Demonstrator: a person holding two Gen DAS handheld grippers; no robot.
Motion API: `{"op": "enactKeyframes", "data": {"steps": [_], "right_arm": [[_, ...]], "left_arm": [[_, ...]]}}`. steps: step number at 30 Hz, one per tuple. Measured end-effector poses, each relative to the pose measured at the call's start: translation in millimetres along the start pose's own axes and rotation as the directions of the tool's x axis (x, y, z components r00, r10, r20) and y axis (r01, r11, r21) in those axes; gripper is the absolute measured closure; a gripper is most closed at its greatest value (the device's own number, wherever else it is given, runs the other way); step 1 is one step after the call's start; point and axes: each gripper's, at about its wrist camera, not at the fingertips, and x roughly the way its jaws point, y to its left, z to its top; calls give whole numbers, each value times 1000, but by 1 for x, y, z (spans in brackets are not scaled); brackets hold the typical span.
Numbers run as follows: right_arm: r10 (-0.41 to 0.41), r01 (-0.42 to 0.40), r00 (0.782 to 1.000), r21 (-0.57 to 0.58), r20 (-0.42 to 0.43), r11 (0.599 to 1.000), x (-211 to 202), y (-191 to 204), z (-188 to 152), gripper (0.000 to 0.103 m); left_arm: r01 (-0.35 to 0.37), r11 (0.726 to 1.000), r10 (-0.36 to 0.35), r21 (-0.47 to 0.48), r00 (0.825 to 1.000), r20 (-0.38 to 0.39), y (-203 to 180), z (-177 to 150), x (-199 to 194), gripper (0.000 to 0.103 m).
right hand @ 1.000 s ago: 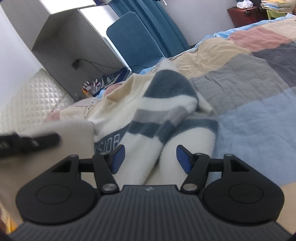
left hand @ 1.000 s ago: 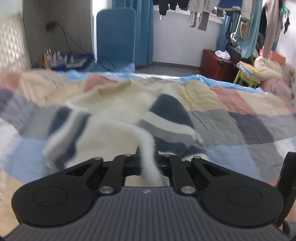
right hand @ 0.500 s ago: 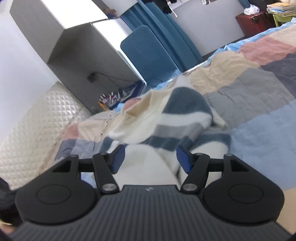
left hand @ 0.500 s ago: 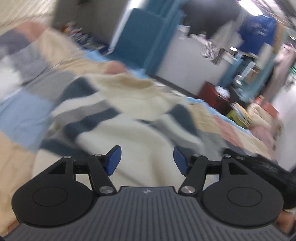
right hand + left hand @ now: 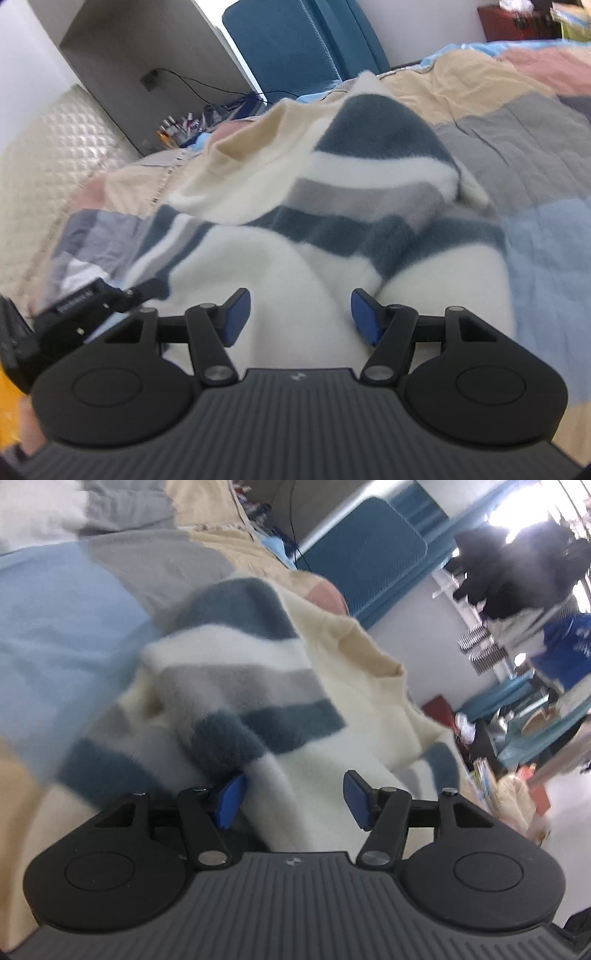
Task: Fold large clothes
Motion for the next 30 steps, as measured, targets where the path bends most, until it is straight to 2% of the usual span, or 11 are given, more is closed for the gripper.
{"op": "enactKeyframes", "data": {"steps": [3,5,8,12,13,15,20,22,25,30], "right_arm": [[-13,13,1000,-30,-10,999,11,2,1,40],[-25,25,1000,-58,-11,998,16,4,0,40],[-23,24,1000,-63,8,998,18,5,2,39],[1,5,998,-92,60,996,20,11,6,39],[-5,11,998,-108,58,994,23,13,6,39],[-24,29,999,-127,38,991,32,14,6,40],[-46,45,999,-132,-3,990,48,10,5,41],[-42,42,999,-132,5,990,48,11,6,41],[-34,35,999,-126,7,991,47,10,7,41],[-36,39,999,-132,25,990,38,11,6,41]], "left_arm": [[-50,996,52,76,998,-19,-6,7,8,66],[-51,996,52,73,999,-3,-3,12,7,88],[-35,998,32,53,998,53,5,22,-3,93],[-67,996,57,53,986,158,11,46,-20,94],[-93,993,80,70,982,169,12,51,-20,94],[-149,983,130,103,978,164,16,58,-14,94],[-203,964,181,169,974,134,12,54,-1,92],[-207,961,187,185,975,119,9,51,-4,84],[-187,963,169,196,980,106,4,42,-19,60],[-185,960,162,210,979,122,-8,18,-60,57]]}}
